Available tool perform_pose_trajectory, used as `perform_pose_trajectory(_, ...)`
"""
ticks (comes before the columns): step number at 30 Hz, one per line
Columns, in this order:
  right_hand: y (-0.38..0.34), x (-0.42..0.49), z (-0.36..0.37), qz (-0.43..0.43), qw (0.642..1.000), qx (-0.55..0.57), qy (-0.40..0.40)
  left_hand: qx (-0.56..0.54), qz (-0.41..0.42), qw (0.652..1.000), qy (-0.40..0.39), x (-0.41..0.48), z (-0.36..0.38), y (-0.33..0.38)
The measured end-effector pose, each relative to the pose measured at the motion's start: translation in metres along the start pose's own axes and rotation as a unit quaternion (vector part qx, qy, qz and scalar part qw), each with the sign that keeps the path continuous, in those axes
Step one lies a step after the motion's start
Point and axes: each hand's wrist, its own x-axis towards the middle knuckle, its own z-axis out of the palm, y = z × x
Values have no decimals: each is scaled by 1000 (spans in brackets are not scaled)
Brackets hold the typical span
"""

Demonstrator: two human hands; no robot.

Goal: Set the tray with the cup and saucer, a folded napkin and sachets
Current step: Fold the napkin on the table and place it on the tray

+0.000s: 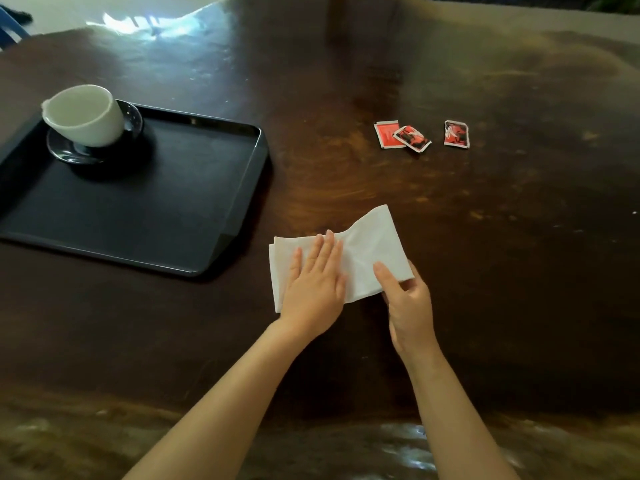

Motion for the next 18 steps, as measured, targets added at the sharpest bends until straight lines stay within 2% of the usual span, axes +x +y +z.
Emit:
perform_pose_trajectory(2, 4, -5, 5, -5, 1000, 13, -12, -64, -9, 995, 81, -8, -19, -9)
perform_pose_trajectory(4, 6, -9, 11, -23, 999, -6, -26, -41, -49, 983, 171, -25, -30, -24)
perform_pose_trajectory(5, 6, -10, 15, -38, 998, -26, -39, -41, -80, 980, 177, -35, -32, -31)
perform_pose_trajectory(8, 5, -14, 28, -113, 980, -130, -96, -71, -148, 979, 123, -53, -25, -39)
perform_pose_trajectory(12, 10, -19, 49, -198, 927, -273, -166, -93, -139, 977, 129, -56, -15, -43)
perform_pose_trajectory(18, 30, -19, 67, -258, 857, -411, -174, -126, -132, 972, 145, -58, -15, -44)
